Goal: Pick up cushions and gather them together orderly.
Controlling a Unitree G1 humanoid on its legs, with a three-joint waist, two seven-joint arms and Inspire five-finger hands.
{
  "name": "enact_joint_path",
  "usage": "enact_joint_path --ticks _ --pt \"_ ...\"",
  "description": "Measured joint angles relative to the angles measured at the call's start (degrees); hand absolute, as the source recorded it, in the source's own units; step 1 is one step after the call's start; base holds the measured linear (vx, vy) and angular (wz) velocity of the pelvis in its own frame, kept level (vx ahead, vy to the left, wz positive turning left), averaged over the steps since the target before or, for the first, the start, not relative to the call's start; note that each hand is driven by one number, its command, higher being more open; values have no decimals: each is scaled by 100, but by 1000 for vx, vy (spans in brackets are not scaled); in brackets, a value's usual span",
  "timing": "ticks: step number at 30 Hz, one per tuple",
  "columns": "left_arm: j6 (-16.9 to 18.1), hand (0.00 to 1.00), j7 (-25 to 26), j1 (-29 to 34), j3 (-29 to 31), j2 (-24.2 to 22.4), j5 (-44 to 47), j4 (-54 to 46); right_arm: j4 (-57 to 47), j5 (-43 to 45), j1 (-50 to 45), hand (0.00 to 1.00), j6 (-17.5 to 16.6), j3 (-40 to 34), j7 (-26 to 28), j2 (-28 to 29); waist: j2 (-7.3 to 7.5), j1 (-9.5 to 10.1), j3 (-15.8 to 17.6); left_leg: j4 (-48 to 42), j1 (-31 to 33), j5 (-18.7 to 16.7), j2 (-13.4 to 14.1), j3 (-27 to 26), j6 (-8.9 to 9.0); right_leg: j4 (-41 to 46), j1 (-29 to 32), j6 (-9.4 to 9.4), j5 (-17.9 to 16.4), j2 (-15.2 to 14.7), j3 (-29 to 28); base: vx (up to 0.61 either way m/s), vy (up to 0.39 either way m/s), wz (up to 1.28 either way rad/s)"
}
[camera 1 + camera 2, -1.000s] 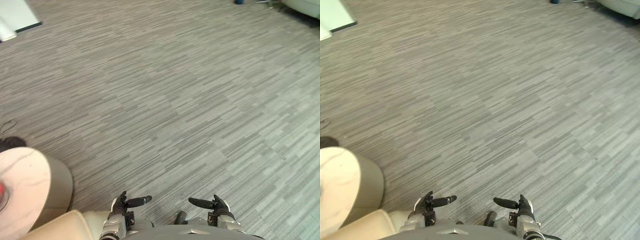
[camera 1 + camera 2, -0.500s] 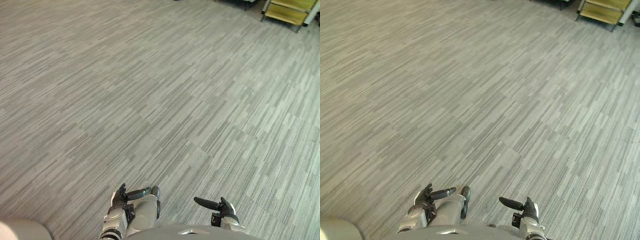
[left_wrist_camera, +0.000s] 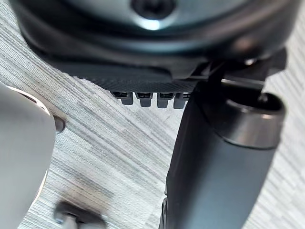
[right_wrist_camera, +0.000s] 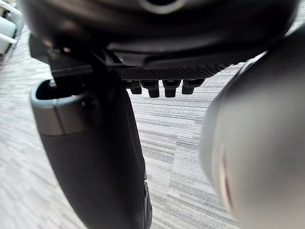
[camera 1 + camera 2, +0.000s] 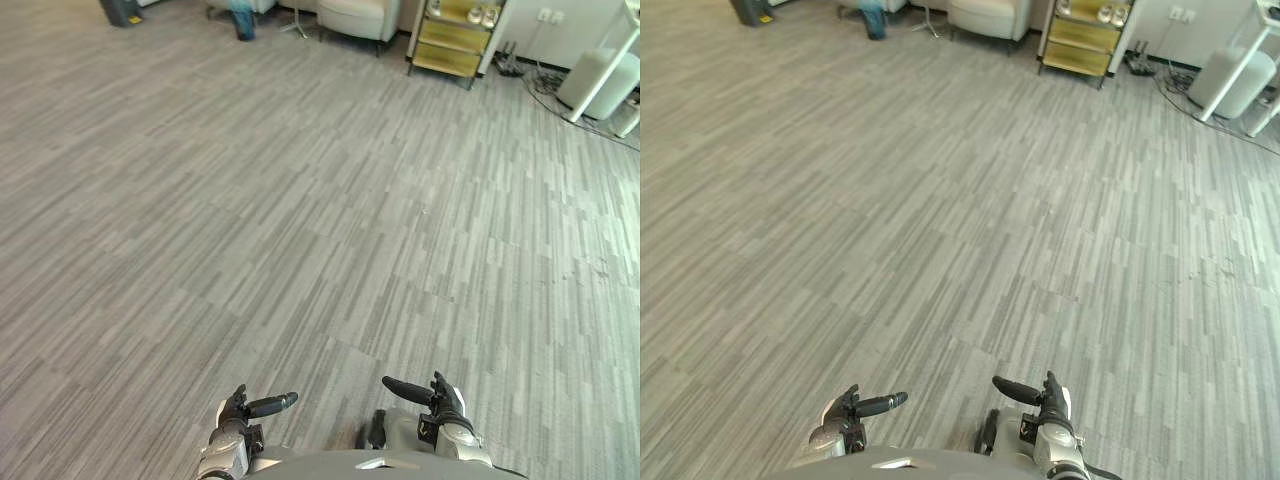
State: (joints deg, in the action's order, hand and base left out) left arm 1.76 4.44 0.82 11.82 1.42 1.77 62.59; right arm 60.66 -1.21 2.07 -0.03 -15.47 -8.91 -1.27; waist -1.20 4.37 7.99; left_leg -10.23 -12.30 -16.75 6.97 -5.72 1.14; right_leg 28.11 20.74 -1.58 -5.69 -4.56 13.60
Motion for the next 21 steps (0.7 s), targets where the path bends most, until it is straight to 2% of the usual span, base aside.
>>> enact_joint_path --ticks 1,2,4,5,6,7,8,9,10,11,12,13,14,15,16,17,18,19,20,21 --pt "-3 100 -13 -16 22 -18 -20 12 99 -4 38 100 0 -83 -2 -57 -47 8 27 -103 37 136 -5 177 83 136 15 -64 -123 -5 -3 416 -258 -12" --pt "1 100 9 -5 62 -106 -24 11 245 9 40 100 70 -337 -4 -124 -126 -13 27 -476 54 364 -15 380 257 280 -125 -147 -325 -16 17 619 -376 0" --pt "18 100 11 17 133 -187 -32 -34 178 -3 -134 100 103 -319 -17 -151 -283 -48 -4 -2273 678 885 103 678 388 -370 -889 -147 -545 221 126 527 -296 9" --pt "24 100 -2 24 276 -253 -35 -115 71 -44 -197 100 116 -195 -3 -191 -355 -34 49 -3572 1228 1309 268 730 450 -760 -1318 -159 -556 390 158 514 -247 3" --pt "27 100 -9 33 313 -284 -34 -220 24 -45 -237 100 111 -105 -9 -213 -417 -15 86 -4667 1742 1100 416 675 407 -1018 -1732 -232 -596 551 135 405 -164 -13" --pt "35 100 -11 55 307 -269 -35 -327 27 -34 -240 100 114 -63 -25 -186 -402 22 93 -5191 2079 928 477 596 389 -1200 -2015 -284 -634 631 83 490 -150 -48" --pt "80 100 -38 84 293 -201 -36 -541 25 23 -216 100 108 63 -44 -62 -247 147 126 -5270 2748 556 360 251 315 -1656 -2590 -285 -653 660 -138 491 -118 -59" --pt "118 100 -50 86 294 -195 -36 -596 31 28 -183 100 107 63 -42 -30 -217 178 142 -5054 2921 415 312 143 276 -1773 -2719 -279 -650 648 -209 584 -97 -82" --pt "156 100 -76 76 282 -185 -25 -646 70 28 -103 100 105 24 -41 18 -190 216 138 -3997 3199 266 134 -15 250 -2012 -2949 -210 -649 605 -363 544 -5 -60" --pt "155 100 -84 66 284 -188 -19 -656 77 28 -81 100 108 19 -41 61 -185 230 140 -3287 3261 279 14 -43 234 -2086 -3053 -161 -677 556 -420 589 60 -59" --pt "152 100 -97 55 291 -206 -18 -674 73 27 -74 100 108 12 -43 93 -167 245 156 -2215 3275 446 -180 -27 153 -2195 -3197 -76 -731 477 -489 522 88 -38" --pt "152 100 -101 46 307 -228 -16 -710 76 27 -81 100 110 -6 -43 112 -152 257 166 -1295 3268 797 -330 0 115 -2263 -3311 -10 -778 400 -533 684 128 -49" --pt "153 100 -98 49 329 -237 -10 -734 76 27 -133 100 111 1 -47 151 -74 354 185 -657 3133 1733 -489 7 115 -2326 -3462 80 -849 275 -652 589 102 -42" --pt "175 100 -95 5 306 -190 -15 -723 83 27 -160 100 111 102 -50 195 57 409 160 -404 2884 2036 -694 -42 -64 -2359 -3551 125 -807 99 -736 690 115 -24" --pt "192 100 -94 -33 310 -183 -14 -725 84 26 -136 100 115 128 -40 227 112 406 188 -566 2919 1892 -733 -49 -165 -2328 -3573 231 -668 23 -816 424 74 3" --pt "182 100 -92 -31 310 -181 -22 -725 84 23 -140 100 120 131 -38 250 127 411 188 -704 2933 1797 -730 -55 -193 -2312 -3607 291 -590 17 -879 511 108 16" --pt "141 100 -105 -31 437 -172 17 -748 73 22 -144 100 123 99 -33 321 172 414 209 -1186 2982 1605 -710 -122 -329 -2290 -3762 340 -372 1 -1023 392 97 5" --pt "144 100 -110 -10 737 -193 35 -849 10 18 -123 100 126 110 -31 414 239 506 242 -2043 3221 1282 -733 -323 -458 -2089 -3930 458 -183 -29 -1223 445 148 5" --pt "153 100 -90 58 747 -212 8 -892 -18 14 -219 100 116 121 -31 415 289 469 87 -1847 3150 1255 -788 -327 -551 -1809 -3875 489 -203 -90 -1219 367 189 -9" --pt "144 100 -82 160 689 -257 -8 -886 -36 3 -320 100 102 127 -4 354 204 510 -30 -1572 3001 1294 -786 -315 -652 -1274 -3736 513 -218 -9 -1202 459 219 -7"
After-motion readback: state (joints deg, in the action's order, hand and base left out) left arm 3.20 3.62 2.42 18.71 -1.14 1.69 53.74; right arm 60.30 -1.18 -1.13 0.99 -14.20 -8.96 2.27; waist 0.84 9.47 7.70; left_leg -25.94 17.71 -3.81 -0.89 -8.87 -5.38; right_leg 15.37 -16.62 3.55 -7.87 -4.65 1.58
